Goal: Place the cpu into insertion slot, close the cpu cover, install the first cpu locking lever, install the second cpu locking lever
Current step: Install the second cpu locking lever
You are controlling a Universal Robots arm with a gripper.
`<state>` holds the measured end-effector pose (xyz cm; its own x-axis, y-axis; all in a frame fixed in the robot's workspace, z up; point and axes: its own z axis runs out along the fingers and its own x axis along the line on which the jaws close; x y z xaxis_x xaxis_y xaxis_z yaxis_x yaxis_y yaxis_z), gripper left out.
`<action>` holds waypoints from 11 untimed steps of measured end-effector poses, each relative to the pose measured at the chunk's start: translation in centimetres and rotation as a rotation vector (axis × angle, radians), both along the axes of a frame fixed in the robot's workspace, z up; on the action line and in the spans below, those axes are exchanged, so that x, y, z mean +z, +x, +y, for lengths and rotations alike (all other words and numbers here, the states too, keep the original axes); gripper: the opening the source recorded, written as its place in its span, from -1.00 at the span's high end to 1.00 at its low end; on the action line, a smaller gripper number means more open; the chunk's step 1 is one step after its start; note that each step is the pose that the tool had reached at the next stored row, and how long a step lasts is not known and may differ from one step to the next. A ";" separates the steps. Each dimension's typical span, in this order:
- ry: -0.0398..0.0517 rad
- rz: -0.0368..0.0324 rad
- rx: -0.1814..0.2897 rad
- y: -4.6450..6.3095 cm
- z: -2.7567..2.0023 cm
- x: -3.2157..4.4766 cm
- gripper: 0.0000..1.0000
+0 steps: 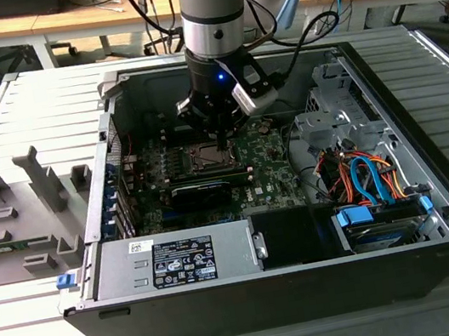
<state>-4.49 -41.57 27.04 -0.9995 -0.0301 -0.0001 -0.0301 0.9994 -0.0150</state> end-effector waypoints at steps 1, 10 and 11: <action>0.0000 0.0000 0.000 0.0 -0.01 0.00 0.79; 0.0000 0.0000 0.000 0.0 -0.18 -0.08 0.79; 0.0000 0.0000 0.000 0.0 -0.20 -0.09 0.79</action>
<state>-4.49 -41.77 26.96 -0.9995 -0.0301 -0.0001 -0.0301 0.9994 -0.0150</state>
